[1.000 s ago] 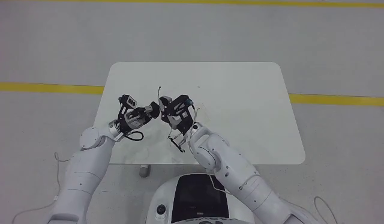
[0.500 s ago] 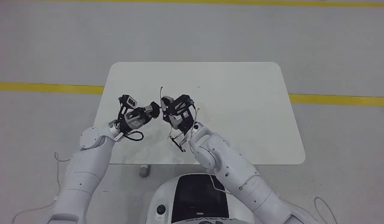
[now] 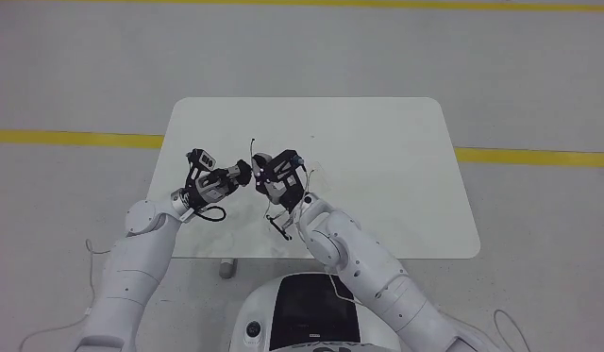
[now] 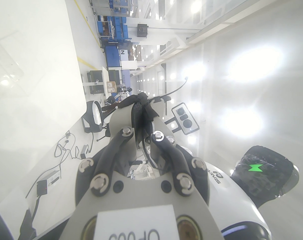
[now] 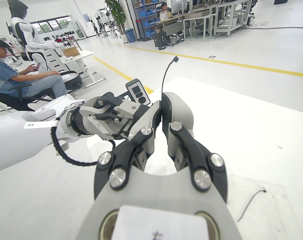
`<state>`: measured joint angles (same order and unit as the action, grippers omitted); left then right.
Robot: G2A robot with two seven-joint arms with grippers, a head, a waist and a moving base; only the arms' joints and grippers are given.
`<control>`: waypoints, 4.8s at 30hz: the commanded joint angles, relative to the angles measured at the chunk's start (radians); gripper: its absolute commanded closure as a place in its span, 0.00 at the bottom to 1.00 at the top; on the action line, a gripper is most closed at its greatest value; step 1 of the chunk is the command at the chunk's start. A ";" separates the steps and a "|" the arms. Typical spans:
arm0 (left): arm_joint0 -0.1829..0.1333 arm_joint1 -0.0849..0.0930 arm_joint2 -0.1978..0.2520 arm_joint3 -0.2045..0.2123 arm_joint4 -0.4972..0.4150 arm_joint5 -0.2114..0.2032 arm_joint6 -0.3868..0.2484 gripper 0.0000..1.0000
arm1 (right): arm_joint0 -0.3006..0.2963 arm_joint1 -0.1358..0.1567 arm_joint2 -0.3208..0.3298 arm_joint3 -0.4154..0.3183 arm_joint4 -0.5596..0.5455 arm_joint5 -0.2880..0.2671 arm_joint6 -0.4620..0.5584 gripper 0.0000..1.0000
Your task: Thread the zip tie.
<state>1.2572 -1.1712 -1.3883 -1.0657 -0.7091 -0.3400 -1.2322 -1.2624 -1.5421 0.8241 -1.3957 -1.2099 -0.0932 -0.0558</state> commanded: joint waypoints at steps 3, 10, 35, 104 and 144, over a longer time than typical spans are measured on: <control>0.000 0.000 0.000 0.000 0.000 0.000 0.000 1.00 | -0.001 0.000 0.004 -0.002 0.000 0.000 0.002 0.51; 0.000 0.000 0.000 0.000 0.000 0.000 0.000 1.00 | 0.003 -0.001 0.006 -0.010 -0.005 -0.001 0.007 0.51; 0.000 0.000 0.000 0.000 0.000 0.000 0.000 1.00 | 0.015 -0.007 0.007 -0.014 -0.016 -0.005 0.013 1.00; -0.019 0.024 -0.045 0.052 -0.240 0.411 -0.104 1.00 | -0.069 0.064 -0.003 -0.023 -0.360 0.084 -0.269 0.00; -0.089 0.043 0.192 0.126 -0.592 0.680 -0.087 1.00 | 0.063 0.065 -0.209 0.093 -0.360 0.363 -0.297 0.11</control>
<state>1.1679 -1.1283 -1.1954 -0.9391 -1.3016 0.3400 -1.3194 -1.2009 -1.4762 0.6182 -1.3046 -1.5700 0.2673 -0.3549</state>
